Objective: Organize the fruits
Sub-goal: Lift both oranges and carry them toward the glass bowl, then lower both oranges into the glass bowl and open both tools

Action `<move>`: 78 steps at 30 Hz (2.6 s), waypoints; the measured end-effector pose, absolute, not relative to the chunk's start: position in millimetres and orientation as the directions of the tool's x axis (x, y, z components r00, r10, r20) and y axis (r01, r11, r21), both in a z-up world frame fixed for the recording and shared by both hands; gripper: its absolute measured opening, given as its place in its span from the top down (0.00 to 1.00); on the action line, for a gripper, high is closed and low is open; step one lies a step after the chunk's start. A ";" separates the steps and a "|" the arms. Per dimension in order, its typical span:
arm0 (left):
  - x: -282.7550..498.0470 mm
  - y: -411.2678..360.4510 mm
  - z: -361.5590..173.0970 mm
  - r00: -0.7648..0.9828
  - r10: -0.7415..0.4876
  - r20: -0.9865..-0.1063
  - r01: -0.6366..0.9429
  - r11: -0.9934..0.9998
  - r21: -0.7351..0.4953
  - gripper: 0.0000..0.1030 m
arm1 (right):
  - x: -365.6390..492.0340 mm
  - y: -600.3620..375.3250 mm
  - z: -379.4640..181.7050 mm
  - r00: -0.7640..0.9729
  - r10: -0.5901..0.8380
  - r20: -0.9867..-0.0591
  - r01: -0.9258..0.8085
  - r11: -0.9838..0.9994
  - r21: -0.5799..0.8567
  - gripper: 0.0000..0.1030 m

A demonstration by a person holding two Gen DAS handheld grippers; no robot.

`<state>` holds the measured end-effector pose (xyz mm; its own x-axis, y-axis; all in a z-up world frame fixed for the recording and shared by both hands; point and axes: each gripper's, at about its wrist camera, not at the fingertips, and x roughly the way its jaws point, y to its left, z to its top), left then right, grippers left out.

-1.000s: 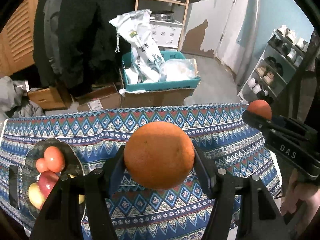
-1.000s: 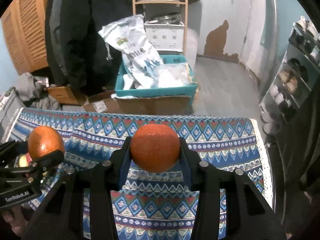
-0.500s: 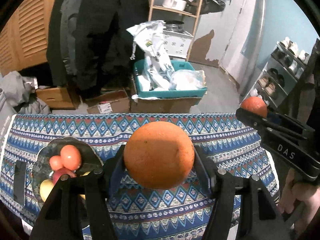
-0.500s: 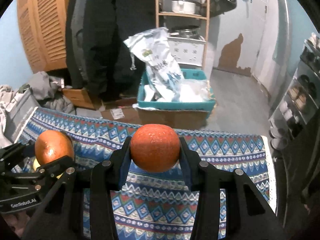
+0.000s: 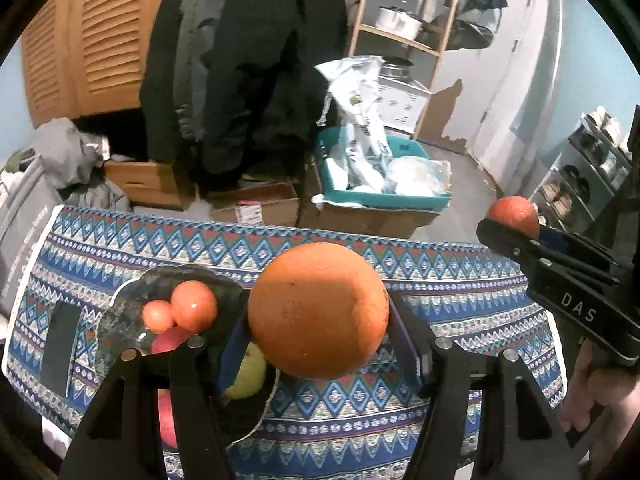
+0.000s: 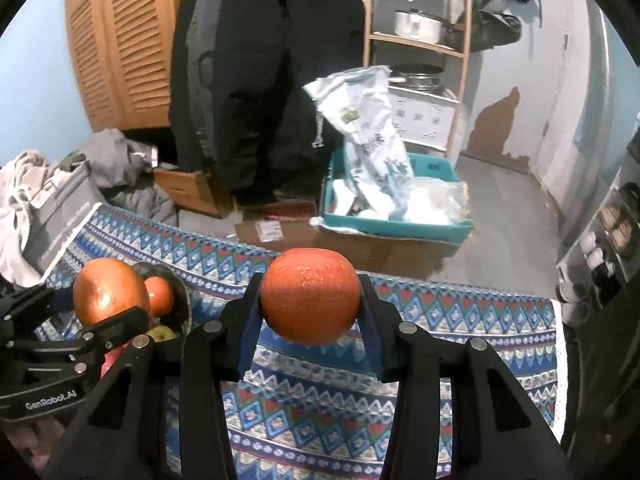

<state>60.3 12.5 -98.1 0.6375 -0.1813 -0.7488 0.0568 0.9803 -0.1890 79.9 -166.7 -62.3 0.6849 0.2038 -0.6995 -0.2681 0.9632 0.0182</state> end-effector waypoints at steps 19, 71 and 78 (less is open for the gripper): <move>67.7 109.7 -132.6 0.603 -0.074 -0.795 -0.129 0.974 -0.188 0.36 | 108.0 -75.3 -93.9 0.586 0.304 -0.751 -0.390 0.918 0.068 0.58; 79.7 175.9 -198.7 0.445 -0.026 -0.895 -0.256 0.954 -0.155 0.32 | 126.4 16.7 -166.2 0.388 0.395 -0.833 -0.483 0.857 0.182 0.41; 66.1 168.3 -171.5 0.492 -0.025 -0.870 -0.231 0.960 -0.158 0.32 | 116.8 7.4 -140.5 0.452 0.362 -0.815 -0.473 0.872 0.125 0.38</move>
<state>66.1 168.3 -171.5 0.4920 -0.0254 -0.8703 -0.2306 0.9601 -0.1583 116.8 7.4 -140.5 0.4524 0.3618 -0.8151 -0.4725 0.8724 0.1249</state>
